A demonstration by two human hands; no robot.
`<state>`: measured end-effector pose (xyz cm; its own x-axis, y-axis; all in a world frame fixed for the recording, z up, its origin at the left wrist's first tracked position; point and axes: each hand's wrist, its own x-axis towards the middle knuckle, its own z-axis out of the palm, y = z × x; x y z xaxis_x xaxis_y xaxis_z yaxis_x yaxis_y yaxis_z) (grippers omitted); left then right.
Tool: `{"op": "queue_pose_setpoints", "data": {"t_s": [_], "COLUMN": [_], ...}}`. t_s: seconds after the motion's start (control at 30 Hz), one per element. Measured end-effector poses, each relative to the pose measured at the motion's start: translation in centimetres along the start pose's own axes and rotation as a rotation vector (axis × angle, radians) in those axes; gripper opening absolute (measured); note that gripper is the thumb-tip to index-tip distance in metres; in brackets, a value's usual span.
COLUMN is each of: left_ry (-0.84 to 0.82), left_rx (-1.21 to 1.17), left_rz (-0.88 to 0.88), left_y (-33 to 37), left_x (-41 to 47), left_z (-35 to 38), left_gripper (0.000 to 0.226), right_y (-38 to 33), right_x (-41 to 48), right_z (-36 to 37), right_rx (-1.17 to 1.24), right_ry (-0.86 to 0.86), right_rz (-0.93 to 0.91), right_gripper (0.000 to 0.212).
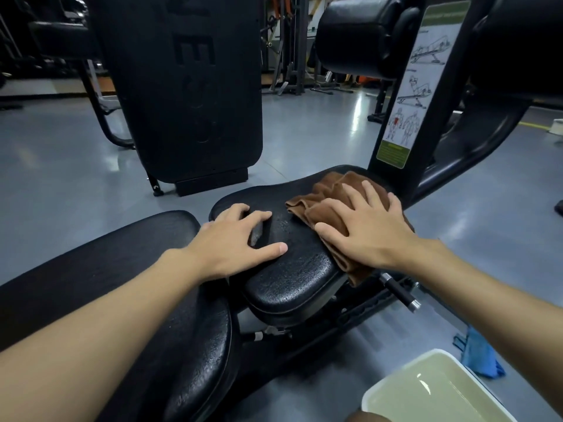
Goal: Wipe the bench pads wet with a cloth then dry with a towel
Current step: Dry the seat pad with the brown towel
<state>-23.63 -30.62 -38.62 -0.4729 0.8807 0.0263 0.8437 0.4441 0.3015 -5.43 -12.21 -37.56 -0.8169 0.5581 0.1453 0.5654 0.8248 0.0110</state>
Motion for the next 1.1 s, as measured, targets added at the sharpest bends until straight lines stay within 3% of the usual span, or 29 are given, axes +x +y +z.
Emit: {"op": "queue_pose_setpoints", "data": {"t_s": [0.5, 0.83, 1.1], "left_ry": [0.143, 0.215, 0.163], "left_rx": [0.009, -0.045, 0.055], "left_rz": [0.063, 0.030, 0.059], "left_y": [-2.4, -1.9, -3.9], "left_x": [-0.1, -1.2, -3.3], "left_z": [2.7, 2.5, 2.0], "left_gripper": [0.083, 0.078, 0.081], "right_y": [-3.9, -3.0, -2.7], "right_x": [13.0, 4.0, -0.6], "right_z": [-1.2, 0.2, -0.6], "right_rx": [-0.086, -0.048, -0.083], "right_ry": [-0.169, -0.048, -0.048], "right_rz": [0.025, -0.093, -0.157], "right_gripper": [0.058, 0.054, 0.069]}}
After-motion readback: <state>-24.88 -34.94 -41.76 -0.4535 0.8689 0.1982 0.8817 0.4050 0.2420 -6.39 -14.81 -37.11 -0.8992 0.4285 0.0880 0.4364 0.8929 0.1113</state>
